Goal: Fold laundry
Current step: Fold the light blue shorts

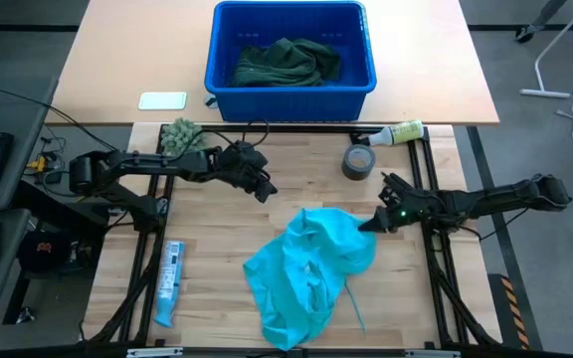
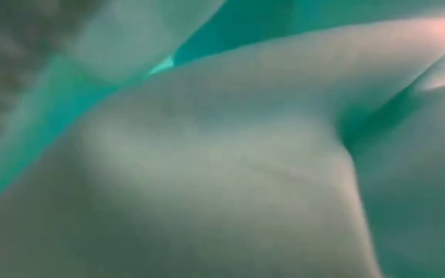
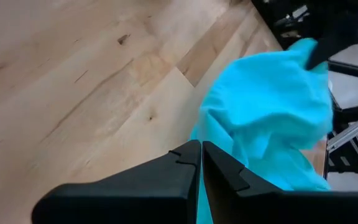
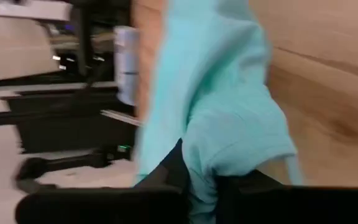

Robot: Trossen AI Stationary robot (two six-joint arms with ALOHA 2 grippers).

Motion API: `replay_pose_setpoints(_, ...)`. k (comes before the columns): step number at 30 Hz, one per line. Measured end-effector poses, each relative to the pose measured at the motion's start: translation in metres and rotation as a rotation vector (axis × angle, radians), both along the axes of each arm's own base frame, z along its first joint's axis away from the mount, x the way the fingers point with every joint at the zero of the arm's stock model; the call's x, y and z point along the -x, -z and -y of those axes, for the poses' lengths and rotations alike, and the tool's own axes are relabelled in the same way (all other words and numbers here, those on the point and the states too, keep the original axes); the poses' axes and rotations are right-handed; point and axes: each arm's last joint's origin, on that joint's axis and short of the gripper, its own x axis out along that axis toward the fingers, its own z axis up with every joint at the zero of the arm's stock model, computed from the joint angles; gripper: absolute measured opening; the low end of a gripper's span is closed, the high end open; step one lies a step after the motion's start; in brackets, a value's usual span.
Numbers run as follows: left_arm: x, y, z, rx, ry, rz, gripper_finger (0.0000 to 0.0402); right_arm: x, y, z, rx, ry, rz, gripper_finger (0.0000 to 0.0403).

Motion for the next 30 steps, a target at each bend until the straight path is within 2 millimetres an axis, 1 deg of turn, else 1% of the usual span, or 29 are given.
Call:
replay_pose_setpoints(3, 0.000, -0.003, -0.006, 0.005, -0.020, 0.028, 0.0000, -0.007, -0.034, 0.001, 0.064, 0.030, 0.112, 0.0019)
replay_pose_setpoints(5, 0.001, -0.008, -0.012, 0.003, -0.043, 0.078, 0.0000, -0.010, -0.061, 0.004, 0.119, 0.062, 0.196, 0.0008)
replay_pose_setpoints(7, 0.000, -0.017, -0.018, -0.012, -0.062, 0.163, 0.0000, -0.011, -0.086, 0.009, 0.180, 0.125, 0.265, 0.0005)
replay_pose_setpoints(9, 0.001, -0.030, -0.026, -0.040, -0.069, 0.268, 0.0000, -0.011, -0.112, 0.015, 0.246, 0.183, 0.334, 0.0004)
replay_pose_setpoints(11, 0.003, -0.046, -0.034, -0.079, -0.074, 0.409, 0.0000, -0.010, -0.137, 0.021, 0.318, 0.220, 0.397, 0.0002)
replay_pose_setpoints(14, 0.012, -0.073, -0.046, -0.138, -0.109, 0.603, 0.0000, -0.010, -0.171, 0.029, 0.416, 0.257, 0.467, 0.0002)
replay_pose_setpoints(18, 0.034, -0.109, -0.058, -0.210, -0.173, 0.840, 0.0000, -0.017, -0.208, 0.037, 0.529, 0.262, 0.515, 0.0001)
replay_pose_setpoints(20, 0.047, -0.124, -0.061, -0.232, -0.198, 0.925, 0.0000, -0.027, -0.222, 0.039, 0.567, 0.218, 0.534, 0.0001)
replay_pose_setpoints(22, 0.060, -0.136, -0.061, -0.260, -0.216, 0.975, 0.0000, -0.042, -0.232, 0.040, 0.577, 0.130, 0.544, 0.0001)
replay_pose_setpoints(24, 0.071, -0.144, -0.060, -0.280, -0.210, 0.998, 0.0000, -0.063, -0.234, 0.038, 0.574, -0.003, 0.523, 0.0001)
replay_pose_setpoints(25, 0.076, -0.148, -0.059, -0.288, -0.197, 1.008, 0.0000, -0.075, -0.232, 0.037, 0.576, -0.069, 0.506, 0.0001)
replay_pose_setpoints(27, 0.083, -0.152, -0.056, -0.290, -0.170, 1.007, 0.0000, -0.101, -0.222, 0.035, 0.588, -0.162, 0.438, 0.0001)
replay_pose_setpoints(30, 0.088, -0.151, -0.054, -0.259, -0.153, 0.954, 0.0000, -0.134, -0.206, 0.038, 0.591, -0.204, 0.364, 0.0002)
